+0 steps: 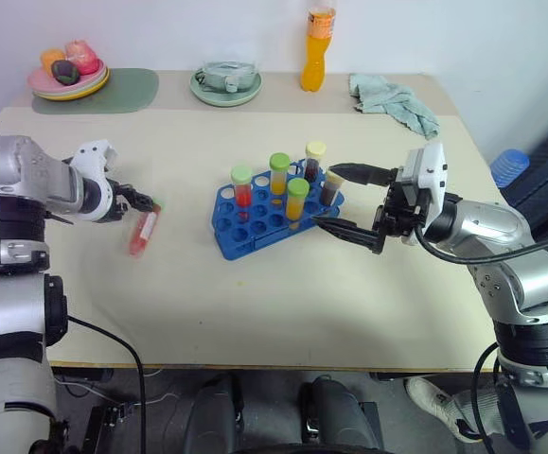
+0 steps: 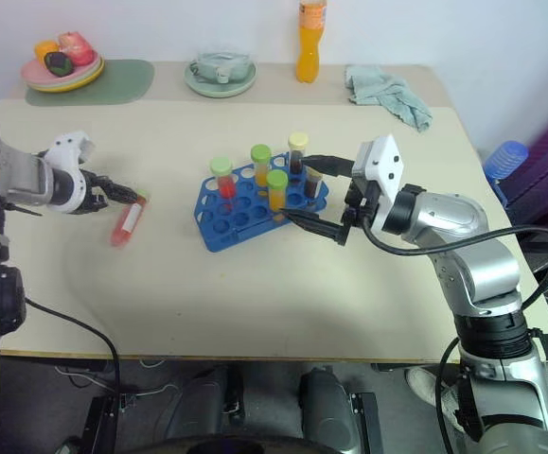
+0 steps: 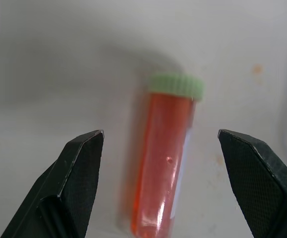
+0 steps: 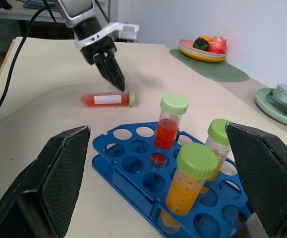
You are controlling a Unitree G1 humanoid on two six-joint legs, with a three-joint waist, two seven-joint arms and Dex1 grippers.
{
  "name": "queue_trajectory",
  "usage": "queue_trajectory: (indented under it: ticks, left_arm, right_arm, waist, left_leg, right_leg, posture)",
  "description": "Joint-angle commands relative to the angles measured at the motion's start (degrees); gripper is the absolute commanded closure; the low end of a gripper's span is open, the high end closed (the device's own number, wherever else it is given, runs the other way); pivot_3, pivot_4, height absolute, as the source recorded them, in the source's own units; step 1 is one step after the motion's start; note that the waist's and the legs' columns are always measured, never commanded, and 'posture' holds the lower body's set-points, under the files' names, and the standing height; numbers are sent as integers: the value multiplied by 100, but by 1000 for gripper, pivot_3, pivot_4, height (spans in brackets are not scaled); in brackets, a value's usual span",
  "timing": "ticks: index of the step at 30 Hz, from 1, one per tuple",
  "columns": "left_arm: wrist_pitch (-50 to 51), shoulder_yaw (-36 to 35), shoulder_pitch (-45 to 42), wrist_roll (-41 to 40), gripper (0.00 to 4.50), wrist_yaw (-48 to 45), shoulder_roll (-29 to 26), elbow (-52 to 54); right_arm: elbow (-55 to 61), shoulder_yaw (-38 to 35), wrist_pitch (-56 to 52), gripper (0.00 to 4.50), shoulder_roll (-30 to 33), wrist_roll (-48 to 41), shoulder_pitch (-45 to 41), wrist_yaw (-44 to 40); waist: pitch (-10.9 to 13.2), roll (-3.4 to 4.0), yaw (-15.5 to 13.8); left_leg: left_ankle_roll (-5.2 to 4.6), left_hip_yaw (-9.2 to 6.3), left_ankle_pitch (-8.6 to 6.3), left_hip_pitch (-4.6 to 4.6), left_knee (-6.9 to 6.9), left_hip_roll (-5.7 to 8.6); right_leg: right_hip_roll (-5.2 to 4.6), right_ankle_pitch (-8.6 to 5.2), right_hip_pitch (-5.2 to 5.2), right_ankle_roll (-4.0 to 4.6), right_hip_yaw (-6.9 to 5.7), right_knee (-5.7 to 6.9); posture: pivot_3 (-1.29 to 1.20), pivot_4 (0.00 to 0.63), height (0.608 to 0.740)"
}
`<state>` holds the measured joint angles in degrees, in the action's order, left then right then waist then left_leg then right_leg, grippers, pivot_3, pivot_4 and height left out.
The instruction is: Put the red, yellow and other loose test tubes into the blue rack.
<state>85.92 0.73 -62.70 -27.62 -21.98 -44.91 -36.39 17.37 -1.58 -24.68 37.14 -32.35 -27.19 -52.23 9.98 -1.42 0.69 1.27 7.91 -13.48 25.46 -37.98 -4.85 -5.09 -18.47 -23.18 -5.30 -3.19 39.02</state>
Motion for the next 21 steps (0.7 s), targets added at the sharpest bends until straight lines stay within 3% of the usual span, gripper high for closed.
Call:
queue_trajectory:
  ticks: [1, 6, 9, 13, 21]
  left_arm:
    - [-36, 208, -335, 279, 726, -254, -10, -266]
    - [-260, 412, -576, 729, 726, -340, 161, -938]
    - [-376, 504, -611, 900, 1608, -470, 236, -1097]
    - [-535, 557, -655, 1116, 3571, -586, 282, -1296]
    - [-511, 381, -136, 1101, 3723, -907, 126, -611]
  right_arm:
    - [270, -198, -7, 42, 47, -79, 1, 59]
    - [372, -241, -60, 42, 60, -102, 86, 105]
    - [443, -283, -80, 0, 84, -130, 168, 86]
    - [507, -314, -68, 0, 126, -157, 238, 7]
    - [534, -300, 37, 0, 116, -103, 314, -90]
  waist:
    - [0, 0, 6]
    - [0, 0, 2]
    - [1, -1, 0]
    - [1, -1, 7]
    - [1, -1, 10]
  left_leg:
    - [0, 0, 0, 0, 0, 0]
    - [0, 1, 0, 0, -1, 0]
    - [0, 1, 0, 1, -1, 0]
    - [0, 0, 0, 1, -2, 0]
    - [0, 0, 0, 0, -3, -1]
  right_leg:
    - [0, 0, -1, 0, 0, 1]
    - [0, 0, -2, 0, 0, 2]
    - [0, 0, -2, 0, 0, 2]
    - [1, 0, -2, 0, 0, 2]
    - [0, 0, -2, 0, 1, 4]
  posture:
    - [0, 150, 740]
    - [0, 150, 740]
    - [0, 150, 740]
    - [0, 150, 740]
    - [0, 150, 740]
